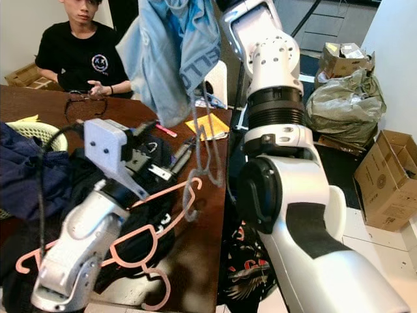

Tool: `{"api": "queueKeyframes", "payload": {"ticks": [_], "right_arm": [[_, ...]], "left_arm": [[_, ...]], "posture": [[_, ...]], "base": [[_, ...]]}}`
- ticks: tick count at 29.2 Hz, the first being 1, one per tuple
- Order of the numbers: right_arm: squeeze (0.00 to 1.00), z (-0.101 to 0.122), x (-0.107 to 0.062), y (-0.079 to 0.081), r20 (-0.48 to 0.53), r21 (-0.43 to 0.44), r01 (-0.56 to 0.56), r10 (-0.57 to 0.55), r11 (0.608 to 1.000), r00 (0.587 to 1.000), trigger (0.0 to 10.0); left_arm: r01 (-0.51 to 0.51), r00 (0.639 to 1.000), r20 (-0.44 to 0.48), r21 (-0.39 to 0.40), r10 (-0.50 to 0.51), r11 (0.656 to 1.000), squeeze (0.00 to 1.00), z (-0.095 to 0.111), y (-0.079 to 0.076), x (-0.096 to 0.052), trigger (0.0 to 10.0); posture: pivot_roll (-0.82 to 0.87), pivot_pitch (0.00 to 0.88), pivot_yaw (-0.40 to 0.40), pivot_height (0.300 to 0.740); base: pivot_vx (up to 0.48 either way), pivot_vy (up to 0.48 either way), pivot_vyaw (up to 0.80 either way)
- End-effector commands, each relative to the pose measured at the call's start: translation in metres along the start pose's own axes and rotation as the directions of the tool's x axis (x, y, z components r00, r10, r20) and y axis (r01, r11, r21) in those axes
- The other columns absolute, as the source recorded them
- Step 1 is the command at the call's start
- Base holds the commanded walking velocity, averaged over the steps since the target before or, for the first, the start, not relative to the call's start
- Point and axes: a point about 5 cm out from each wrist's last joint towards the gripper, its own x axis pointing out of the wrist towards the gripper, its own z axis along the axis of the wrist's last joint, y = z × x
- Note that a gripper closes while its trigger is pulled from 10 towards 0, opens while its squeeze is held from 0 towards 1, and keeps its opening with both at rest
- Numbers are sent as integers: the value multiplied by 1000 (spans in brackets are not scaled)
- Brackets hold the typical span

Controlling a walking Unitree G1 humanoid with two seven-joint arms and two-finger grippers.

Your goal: Hang hanger

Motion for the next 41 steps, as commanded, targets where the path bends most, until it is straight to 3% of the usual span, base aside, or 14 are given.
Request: {"api": "queueKeyframes", "payload": {"ticks": [1, 6, 23, 24, 31, 41], "right_arm": [[0, 1, 1, 3, 9, -1, -16, 16, 1000, 1000, 0], [0, 0, 1, 5, 11, 3, -20, 20, 1000, 1000, 0], [0, 1, 1, 7, 14, 7, -19, 19, 1000, 1000, 0], [0, 1, 1, 7, 17, 11, -16, 16, 1000, 1000, 0], [0, 2, 1, 7, 21, 13, -11, 11, 1000, 1000, 0], [0, 2, 1, 6, 23, 15, -6, 5, 1000, 1000, 0]], "left_arm": [[3, 998, -58, 15, -2, 1000, 0, -11, -4, -3, 10000], [14, 993, -121, 42, -9, 999, 0, -22, -8, -7, 10000], [41, 996, -81, 8, -40, 999, 0, -14, -18, 2, 10000], [84, 991, -100, -20, -85, 996, 0, -18, -25, 1, 10000], [155, 976, -144, -56, -161, 986, 0, -25, -38, -3, 10000], [138, 982, -123, -57, -144, 989, 0, -21, -35, 0, 10000]], "posture": [[159, 0, -49, 740], [157, 0, -46, 740], [151, 0, -49, 740], [150, 0, -49, 740], [151, 0, -49, 740], [152, 0, -49, 740]], "base": [[0, 0, 0], [0, 0, 0], [0, 0, 0], [0, 0, 0], [0, 0, 0], [0, 0, 0]]}}
